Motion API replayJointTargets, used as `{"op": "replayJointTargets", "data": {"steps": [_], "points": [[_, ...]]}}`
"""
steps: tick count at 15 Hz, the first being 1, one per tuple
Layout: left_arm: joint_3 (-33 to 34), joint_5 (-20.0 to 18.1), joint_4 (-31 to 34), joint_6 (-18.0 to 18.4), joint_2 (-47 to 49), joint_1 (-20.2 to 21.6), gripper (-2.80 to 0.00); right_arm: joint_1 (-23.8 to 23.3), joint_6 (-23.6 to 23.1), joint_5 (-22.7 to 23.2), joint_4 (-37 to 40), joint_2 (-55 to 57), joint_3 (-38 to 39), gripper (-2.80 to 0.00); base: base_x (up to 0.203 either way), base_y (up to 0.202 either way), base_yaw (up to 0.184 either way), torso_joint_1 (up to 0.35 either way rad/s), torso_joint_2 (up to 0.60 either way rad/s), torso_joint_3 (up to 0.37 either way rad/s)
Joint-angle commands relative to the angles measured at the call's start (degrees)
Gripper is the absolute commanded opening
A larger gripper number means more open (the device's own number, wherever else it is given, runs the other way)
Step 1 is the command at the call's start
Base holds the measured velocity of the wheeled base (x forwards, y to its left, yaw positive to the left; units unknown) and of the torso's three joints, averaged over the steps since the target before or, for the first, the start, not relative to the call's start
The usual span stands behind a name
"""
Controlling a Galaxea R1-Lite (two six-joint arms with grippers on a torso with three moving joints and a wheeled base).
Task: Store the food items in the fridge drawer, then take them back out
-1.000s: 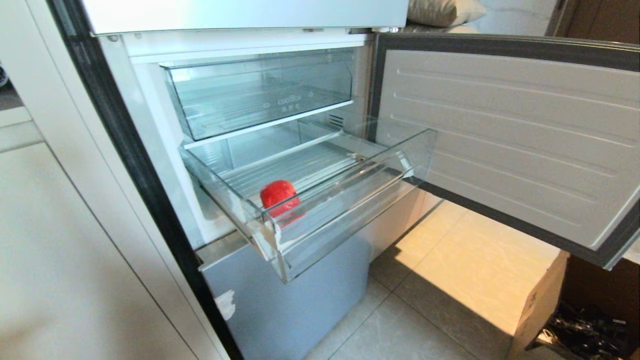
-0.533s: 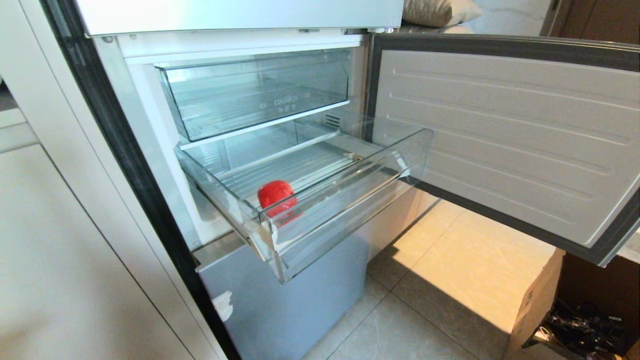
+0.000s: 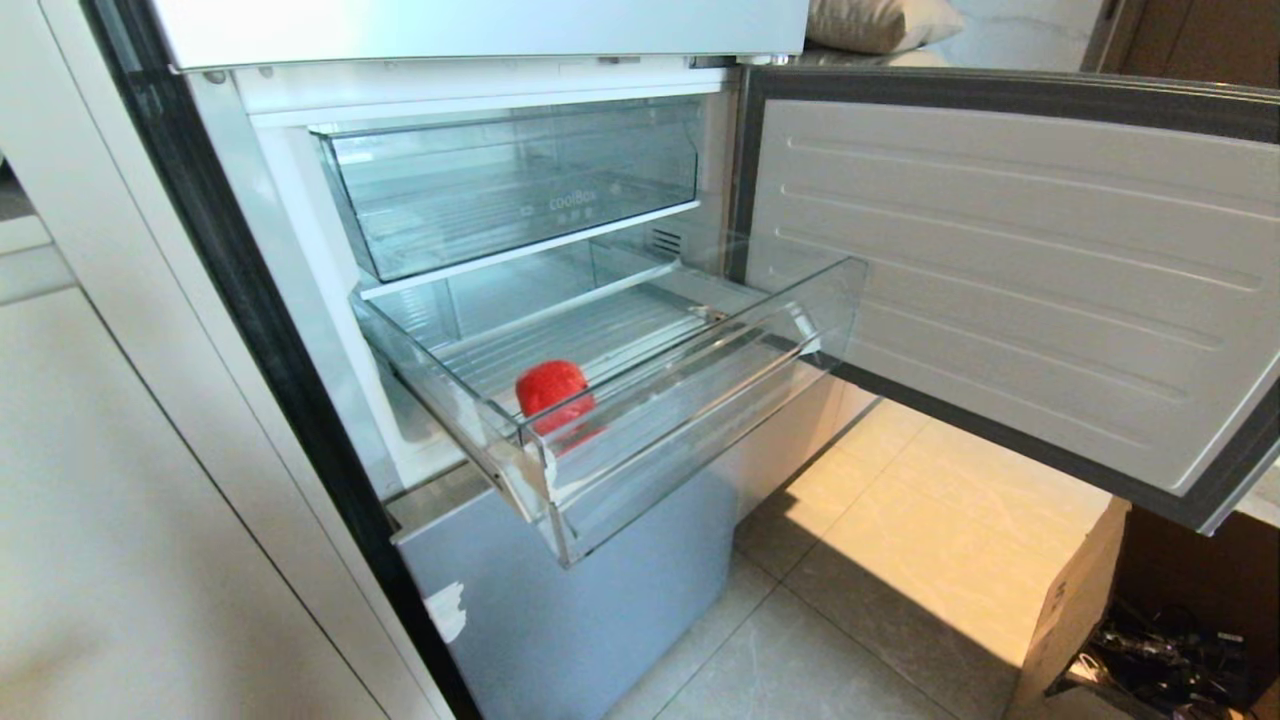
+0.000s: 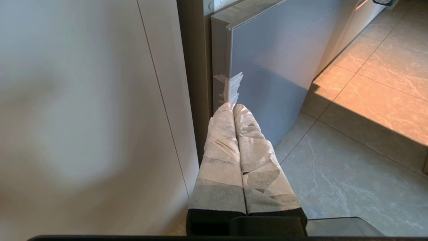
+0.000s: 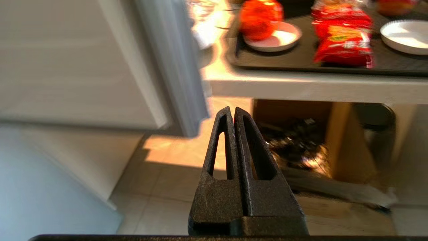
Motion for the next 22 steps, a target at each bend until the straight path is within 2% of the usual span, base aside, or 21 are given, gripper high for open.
{"op": "replayJointTargets", "data": {"steps": [1, 4, 9, 11, 14, 18, 19, 22], "points": [[0.00, 0.02, 0.05, 0.02, 0.01, -0.02, -2.80, -2.88, -0.03, 0.86, -4.99, 14.13, -2.34, -2.80, 0.000, 0.000, 0.000, 0.000, 0.00, 0.000], [0.00, 0.02, 0.05, 0.02, 0.01, -0.02, -2.80, -3.49, -0.11, 0.09, -14.49, 24.04, -5.87, -2.80, 0.000, 0.000, 0.000, 0.000, 0.00, 0.000], [0.00, 0.02, 0.05, 0.02, 0.01, -0.02, -2.80, -5.13, 0.17, 0.19, -16.80, 36.61, -15.86, -2.80, 0.000, 0.000, 0.000, 0.000, 0.00, 0.000], [0.00, 0.02, 0.05, 0.02, 0.01, -0.02, -2.80, -5.19, 0.19, 2.55, -19.63, 40.99, -18.47, -2.80, 0.000, 0.000, 0.000, 0.000, 0.00, 0.000], [0.00, 0.02, 0.05, 0.02, 0.01, -0.02, -2.80, -5.85, 0.10, 11.41, -23.83, 45.60, -22.49, -2.80, 0.000, 0.000, 0.000, 0.000, 0.00, 0.000], [0.00, 0.02, 0.05, 0.02, 0.01, -0.02, -2.80, -6.83, -0.33, 12.25, -24.19, 52.94, -29.70, -2.80, 0.000, 0.000, 0.000, 0.000, 0.00, 0.000], [0.00, 0.02, 0.05, 0.02, 0.01, -0.02, -2.80, -6.98, -0.38, 12.24, -24.19, 54.62, -31.43, 0.00, 0.000, 0.000, 0.000, 0.000, 0.00, 0.000], [0.00, 0.02, -0.02, 0.02, 0.01, -0.02, -2.80, -7.49, -0.07, 12.38, -24.19, 60.11, -38.29, 0.00, 0.000, 0.000, 0.000, 0.000, 0.00, 0.000]]}}
